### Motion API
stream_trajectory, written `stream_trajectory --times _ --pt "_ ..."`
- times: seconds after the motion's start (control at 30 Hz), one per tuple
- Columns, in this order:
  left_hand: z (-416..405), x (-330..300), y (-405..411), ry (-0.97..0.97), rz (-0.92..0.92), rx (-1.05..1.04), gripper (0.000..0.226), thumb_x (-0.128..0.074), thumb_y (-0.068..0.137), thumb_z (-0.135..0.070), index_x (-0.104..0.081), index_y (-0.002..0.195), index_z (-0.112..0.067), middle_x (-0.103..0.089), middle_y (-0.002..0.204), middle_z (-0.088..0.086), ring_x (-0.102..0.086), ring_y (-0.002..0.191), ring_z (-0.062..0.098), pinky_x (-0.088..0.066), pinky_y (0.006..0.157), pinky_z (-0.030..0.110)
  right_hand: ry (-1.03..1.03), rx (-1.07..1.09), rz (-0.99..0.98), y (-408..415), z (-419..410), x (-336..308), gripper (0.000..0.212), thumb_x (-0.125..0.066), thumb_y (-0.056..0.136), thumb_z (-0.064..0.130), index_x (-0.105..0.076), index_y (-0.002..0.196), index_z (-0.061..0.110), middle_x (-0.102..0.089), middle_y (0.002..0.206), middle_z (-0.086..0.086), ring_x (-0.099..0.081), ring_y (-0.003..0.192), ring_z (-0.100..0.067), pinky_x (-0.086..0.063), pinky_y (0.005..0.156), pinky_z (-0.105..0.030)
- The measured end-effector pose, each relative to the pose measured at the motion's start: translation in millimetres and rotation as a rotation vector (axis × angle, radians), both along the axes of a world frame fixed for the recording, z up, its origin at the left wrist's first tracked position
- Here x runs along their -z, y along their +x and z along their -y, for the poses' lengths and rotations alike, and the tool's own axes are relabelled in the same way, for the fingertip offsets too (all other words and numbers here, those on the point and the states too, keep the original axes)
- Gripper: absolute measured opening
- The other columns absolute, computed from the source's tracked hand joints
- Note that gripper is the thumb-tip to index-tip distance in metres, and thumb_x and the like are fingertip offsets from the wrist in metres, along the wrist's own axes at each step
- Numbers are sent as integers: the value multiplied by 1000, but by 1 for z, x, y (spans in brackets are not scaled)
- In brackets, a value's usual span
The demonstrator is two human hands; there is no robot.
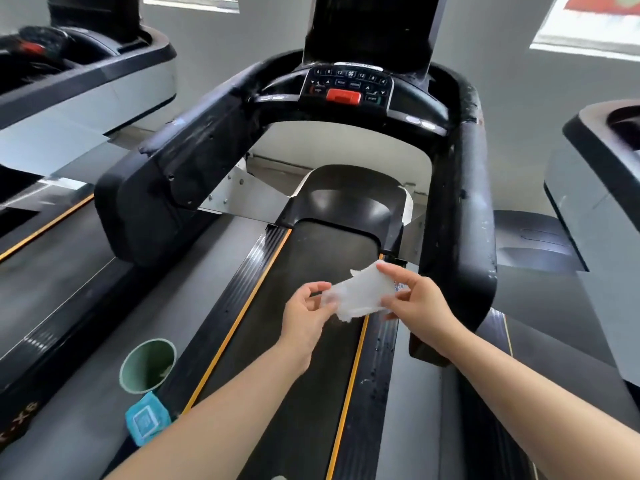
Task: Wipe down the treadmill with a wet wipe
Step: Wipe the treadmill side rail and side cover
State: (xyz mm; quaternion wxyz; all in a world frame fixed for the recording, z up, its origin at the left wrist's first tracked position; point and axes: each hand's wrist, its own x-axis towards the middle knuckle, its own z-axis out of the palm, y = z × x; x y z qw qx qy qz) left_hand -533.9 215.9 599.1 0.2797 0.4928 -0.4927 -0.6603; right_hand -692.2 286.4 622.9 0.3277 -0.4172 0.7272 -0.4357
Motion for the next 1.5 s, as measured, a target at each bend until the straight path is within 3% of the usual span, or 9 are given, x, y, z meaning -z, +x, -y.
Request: stream_trajectory --times 0.27,0.4,0.57,0.83,1.0,1.13,1.23,1.33,1.5 --pt "14 -13 -35 -332 126 -31 12 -72 81 -12 -68 89 -20 -66 83 -10 -61 79 2 -48 63 7 -82 -92 -455 -40 11 3 40 -59 85 -7 -65 119 14 -61 121 1 -60 98 -11 -50 88 -22" --pt "39 -8 -68 -474 165 54 18 -72 80 -7 -69 94 -18 -66 81 -8 -62 79 4 -47 67 5 -51 -138 -576 -74 28 -3 36 -60 85 -6 -66 117 9 -60 110 1 -52 90 -7 -36 78 -2" --pt "70 -14 -122 -688 225 260 8 -70 82 -12 -68 82 -20 -55 87 -14 -56 82 6 -42 73 6 15 -73 -650 -131 41 -22 9 -65 87 11 -72 91 8 -52 102 5 -52 90 -13 -35 79 -16" --pt "77 -38 -203 -494 51 475 18 -48 98 -19 -51 80 -21 -51 70 -9 -44 64 -2 -36 59 9 -18 268 -288 -192 26 -27 11 -62 86 14 -59 76 20 -46 59 5 -41 53 -4 -33 52 -17" --pt "73 -22 -255 -423 138 489 19 -49 96 -17 -49 77 -19 -49 71 -4 -44 66 10 -37 56 10 197 400 -337 -230 27 -12 10 -63 87 18 -59 81 25 -55 74 3 -52 66 -15 -39 61 -24" --pt "56 -21 -280 -340 121 433 19 -49 95 -18 -50 76 -19 -52 73 -3 -48 72 17 -46 71 33 81 522 -334 -226 29 -12 12 -62 87 14 -61 76 18 -61 68 -1 -57 69 -21 -39 58 -13" --pt "49 -23 -289 -264 -4 458 18 -48 97 -20 -55 81 -18 -61 80 0 -59 77 18 -53 79 41 -34 413 -189 -210 31 -10 18 -61 90 16 -67 79 29 -70 71 2 -68 72 -18 -55 71 -31" --pt "48 -25 -290 -230 -79 452 9 -56 94 -21 -55 84 -22 -63 83 -5 -60 78 12 -53 79 30 -48 294 -60 -211 29 -9 35 -49 91 3 -69 93 32 -73 79 5 -70 79 -22 -56 74 -42" --pt "57 -16 -287 -339 7 516 21 -66 86 -10 -55 86 -29 -62 88 -3 -57 78 11 -46 66 15 -21 242 -115 -230 20 -8 45 -47 82 -12 -65 86 29 -67 80 17 -61 69 2 -49 67 -17"
